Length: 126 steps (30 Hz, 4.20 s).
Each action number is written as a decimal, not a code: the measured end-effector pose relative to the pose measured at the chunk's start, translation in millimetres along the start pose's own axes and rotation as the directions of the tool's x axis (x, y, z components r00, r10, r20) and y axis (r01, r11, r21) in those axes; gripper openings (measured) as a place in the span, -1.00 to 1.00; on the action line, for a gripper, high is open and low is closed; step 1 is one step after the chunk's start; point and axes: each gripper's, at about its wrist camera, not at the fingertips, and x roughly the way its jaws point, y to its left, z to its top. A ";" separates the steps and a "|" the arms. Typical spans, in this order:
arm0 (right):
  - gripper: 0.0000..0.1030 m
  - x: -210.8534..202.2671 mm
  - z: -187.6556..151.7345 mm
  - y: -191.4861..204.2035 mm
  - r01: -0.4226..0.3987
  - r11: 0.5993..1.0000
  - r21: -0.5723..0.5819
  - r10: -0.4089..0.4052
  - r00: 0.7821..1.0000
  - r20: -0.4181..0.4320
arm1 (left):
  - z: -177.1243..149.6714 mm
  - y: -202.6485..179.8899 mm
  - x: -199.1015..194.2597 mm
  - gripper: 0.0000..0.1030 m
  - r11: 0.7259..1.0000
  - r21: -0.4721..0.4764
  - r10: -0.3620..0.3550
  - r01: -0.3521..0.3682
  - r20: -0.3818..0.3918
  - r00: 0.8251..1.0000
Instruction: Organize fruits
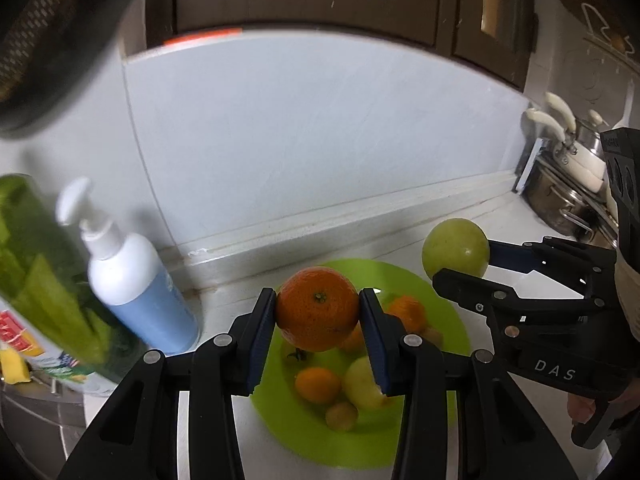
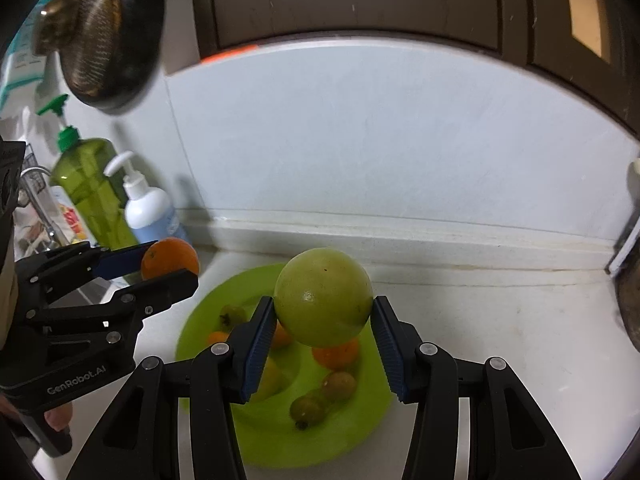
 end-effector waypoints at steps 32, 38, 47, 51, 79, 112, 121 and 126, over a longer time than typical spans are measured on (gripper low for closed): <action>-0.03 89.5 -2.2 -6.7 -0.045 0.999 -0.003 0.044 0.990 -0.137 | -4.3 21.5 91.5 0.03 1.000 -0.010 -0.018 0.017 -0.147 0.989; -0.02 67.7 -5.2 -8.0 -0.016 1.000 -0.008 0.015 0.994 -0.110 | -7.8 22.3 69.8 0.11 1.000 -0.010 0.021 -0.022 -0.124 0.992; 0.15 8.9 -22.4 -2.0 0.002 0.998 0.057 0.001 0.999 -0.042 | -26.7 15.7 -2.9 0.42 0.996 -0.026 0.088 -0.089 -0.034 0.996; 0.38 -22.6 -35.7 7.2 0.018 0.997 0.076 -0.017 1.000 -0.009 | -39.1 10.7 -38.1 0.58 0.992 -0.044 0.118 -0.118 0.000 0.993; 0.70 -215.5 -187.6 52.9 0.127 0.977 0.174 -0.144 0.985 0.090 | -182.4 -70.1 -241.1 1.00 0.977 -0.098 0.205 -0.189 0.193 0.960; 0.79 -351.3 -273.6 70.1 0.119 0.988 0.099 -0.140 0.958 0.250 | -272.7 -145.9 -359.9 1.00 0.950 -0.191 0.291 -0.249 0.242 0.925; 0.79 -357.7 -278.6 71.4 0.123 0.988 0.092 -0.143 0.955 0.258 | -277.3 -149.0 -362.7 1.00 0.949 -0.188 0.294 -0.252 0.246 0.924; 0.79 -358.6 -279.8 71.3 0.125 0.988 0.091 -0.144 0.955 0.259 | -278.8 -150.6 -362.8 1.00 0.949 -0.184 0.295 -0.255 0.243 0.924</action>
